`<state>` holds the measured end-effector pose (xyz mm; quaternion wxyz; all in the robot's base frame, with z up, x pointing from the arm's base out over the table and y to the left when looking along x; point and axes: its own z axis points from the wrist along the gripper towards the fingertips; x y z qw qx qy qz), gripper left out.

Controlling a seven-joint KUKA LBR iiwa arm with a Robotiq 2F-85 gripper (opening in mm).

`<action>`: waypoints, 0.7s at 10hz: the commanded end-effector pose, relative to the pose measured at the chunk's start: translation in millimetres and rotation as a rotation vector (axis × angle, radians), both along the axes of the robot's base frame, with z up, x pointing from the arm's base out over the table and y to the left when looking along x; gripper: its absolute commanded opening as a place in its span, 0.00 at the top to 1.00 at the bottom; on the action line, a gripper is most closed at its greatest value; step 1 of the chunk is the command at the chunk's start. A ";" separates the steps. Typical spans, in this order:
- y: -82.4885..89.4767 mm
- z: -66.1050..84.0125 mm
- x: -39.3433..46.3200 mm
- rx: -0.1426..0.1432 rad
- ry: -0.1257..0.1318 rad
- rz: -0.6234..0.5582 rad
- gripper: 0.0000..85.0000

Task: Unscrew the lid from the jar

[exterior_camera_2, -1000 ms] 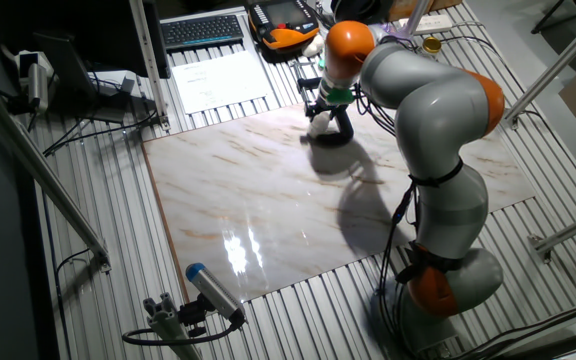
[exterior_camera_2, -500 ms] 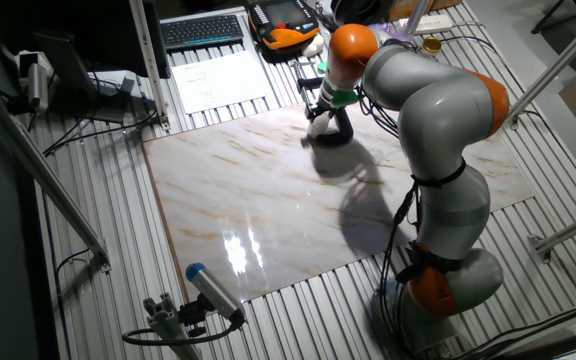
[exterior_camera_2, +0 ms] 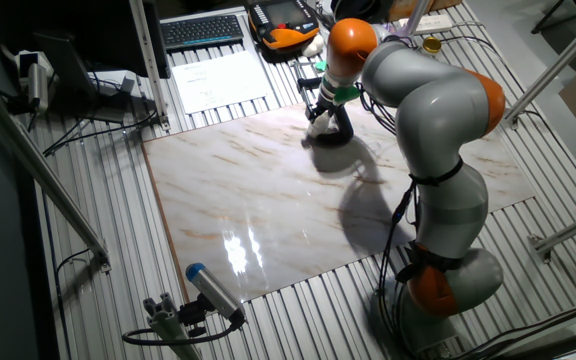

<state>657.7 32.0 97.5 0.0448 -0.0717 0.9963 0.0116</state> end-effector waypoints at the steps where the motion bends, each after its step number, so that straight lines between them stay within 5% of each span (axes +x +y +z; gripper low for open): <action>1: -0.2 0.1 0.1 0.002 -0.006 0.010 0.80; 4: -0.1 -0.3 -0.1 0.009 -0.018 0.050 0.80; 7: 0.1 1.5 0.9 -0.020 -0.010 0.103 0.80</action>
